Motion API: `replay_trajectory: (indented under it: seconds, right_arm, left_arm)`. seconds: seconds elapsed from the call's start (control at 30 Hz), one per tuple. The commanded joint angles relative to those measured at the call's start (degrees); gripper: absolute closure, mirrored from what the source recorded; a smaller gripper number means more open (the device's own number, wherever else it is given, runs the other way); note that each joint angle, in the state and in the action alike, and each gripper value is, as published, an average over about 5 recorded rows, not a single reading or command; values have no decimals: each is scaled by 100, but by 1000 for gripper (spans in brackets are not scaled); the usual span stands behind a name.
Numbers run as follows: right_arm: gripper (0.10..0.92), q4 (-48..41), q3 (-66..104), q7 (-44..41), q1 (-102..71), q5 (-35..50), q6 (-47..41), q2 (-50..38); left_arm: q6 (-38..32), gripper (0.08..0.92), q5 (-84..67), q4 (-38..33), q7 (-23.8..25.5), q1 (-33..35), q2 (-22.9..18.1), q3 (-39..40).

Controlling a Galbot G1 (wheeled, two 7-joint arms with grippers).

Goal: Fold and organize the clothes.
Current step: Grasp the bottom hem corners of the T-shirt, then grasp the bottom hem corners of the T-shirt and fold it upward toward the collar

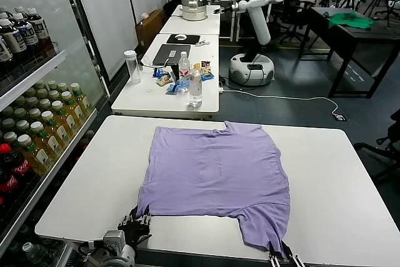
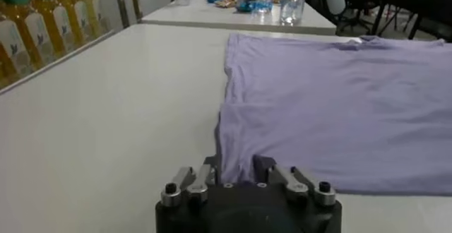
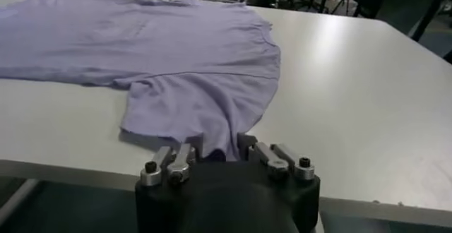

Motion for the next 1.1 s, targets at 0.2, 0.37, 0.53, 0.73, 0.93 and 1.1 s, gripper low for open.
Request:
replay_trajectory:
  seconds: [0.2, 0.37, 0.53, 0.73, 0.93, 1.1]
  right_arm:
    - [908, 732, 319, -120, 155, 323, 334, -281]
    - [907, 977, 616, -114, 602, 749, 323, -547]
    - [908, 733, 862, -91, 1297, 1152, 208, -933]
    - [908, -22, 842, -8, 2265, 1516, 31, -1362]
    - [907, -726, 569, 16, 3143, 1612, -121, -1707]
    - [908, -1125, 330, -18, 3672, 1608, -263, -1926]
  left_arm:
    - [-77, 887, -783, -94, -60, -8, 14, -99]
    - [-323, 897, -1082, -480, -26, -56, 166, -252]
    - [-501, 897, -1401, -682, 76, -303, 365, -354]
    - [-585, 897, -1526, -330, 234, -923, 589, -344]
    - [-619, 897, -1537, 295, 314, -1581, 772, -214]
    - [-631, 897, -1510, 806, 349, -1961, 818, -94]
